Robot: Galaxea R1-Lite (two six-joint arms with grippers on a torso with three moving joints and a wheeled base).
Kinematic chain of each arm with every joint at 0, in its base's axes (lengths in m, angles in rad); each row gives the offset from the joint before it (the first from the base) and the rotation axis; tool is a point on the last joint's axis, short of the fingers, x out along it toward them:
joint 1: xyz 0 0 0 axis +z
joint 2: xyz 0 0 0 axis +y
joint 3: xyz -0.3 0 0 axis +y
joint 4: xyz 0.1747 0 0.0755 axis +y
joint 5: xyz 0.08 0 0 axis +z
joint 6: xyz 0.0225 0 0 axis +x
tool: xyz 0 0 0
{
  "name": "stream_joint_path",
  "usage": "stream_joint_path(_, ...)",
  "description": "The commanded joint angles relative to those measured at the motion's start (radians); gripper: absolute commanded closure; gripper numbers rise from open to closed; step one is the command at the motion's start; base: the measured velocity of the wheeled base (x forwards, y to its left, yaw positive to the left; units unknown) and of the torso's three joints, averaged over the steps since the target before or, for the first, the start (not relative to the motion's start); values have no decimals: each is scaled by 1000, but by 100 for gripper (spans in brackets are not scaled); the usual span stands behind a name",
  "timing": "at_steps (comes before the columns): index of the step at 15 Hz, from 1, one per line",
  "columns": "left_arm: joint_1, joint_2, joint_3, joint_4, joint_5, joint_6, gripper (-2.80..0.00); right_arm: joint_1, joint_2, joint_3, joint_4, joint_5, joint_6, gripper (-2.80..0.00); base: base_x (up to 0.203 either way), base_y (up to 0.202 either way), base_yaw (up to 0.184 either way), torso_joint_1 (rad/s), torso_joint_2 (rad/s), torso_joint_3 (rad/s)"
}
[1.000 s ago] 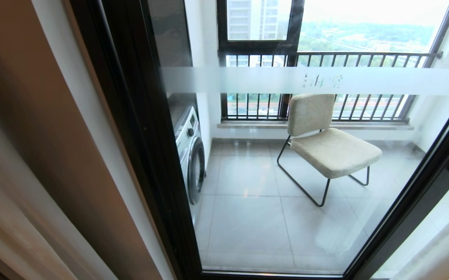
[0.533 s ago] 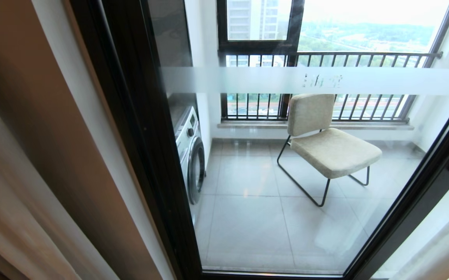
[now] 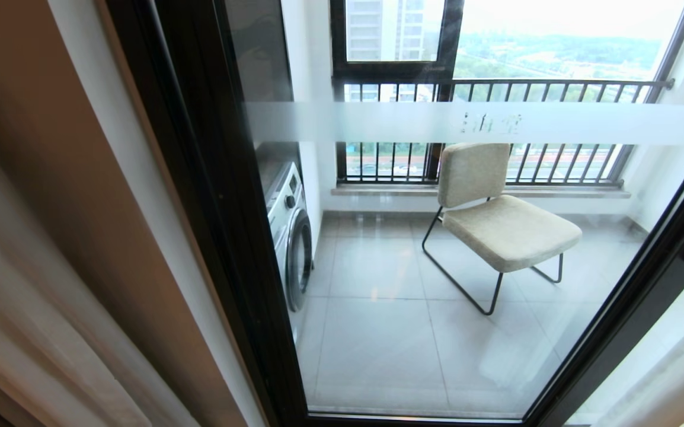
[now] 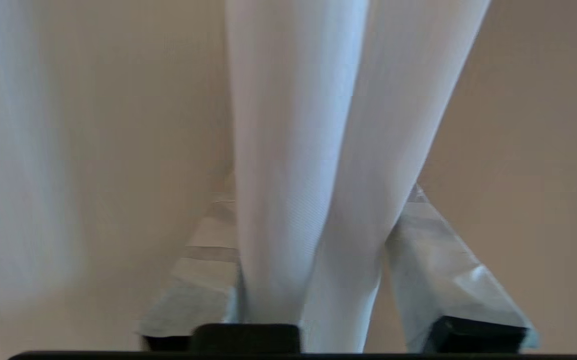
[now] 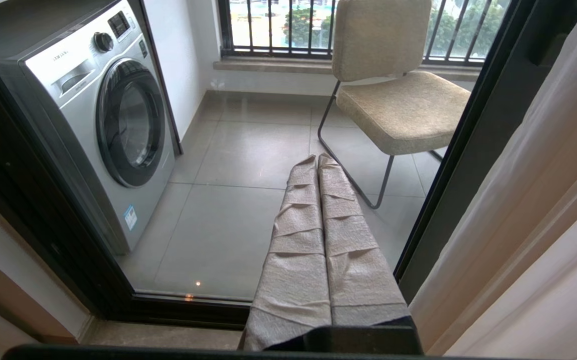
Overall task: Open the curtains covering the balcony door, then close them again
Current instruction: Close the inner curtains on both sides
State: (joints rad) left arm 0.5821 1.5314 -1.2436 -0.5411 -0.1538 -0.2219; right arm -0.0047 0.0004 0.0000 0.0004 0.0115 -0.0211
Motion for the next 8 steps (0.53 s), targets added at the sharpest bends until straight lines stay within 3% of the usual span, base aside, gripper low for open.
stream_joint_path(1,-2,18,8,-16,-1,-24,0,0,0,0,0,1,0,0,0,0,0,0,0,0)
stream_joint_path(6,-3,-41,25,-13,-108,-62,0,0,0,0,0,1,0,0,0,0,0,0,0,0)
stream_joint_path(8,-12,-75,26,-5,-120,-65,0,0,0,0,1,1,0,0,0,0,0,0,0,0)
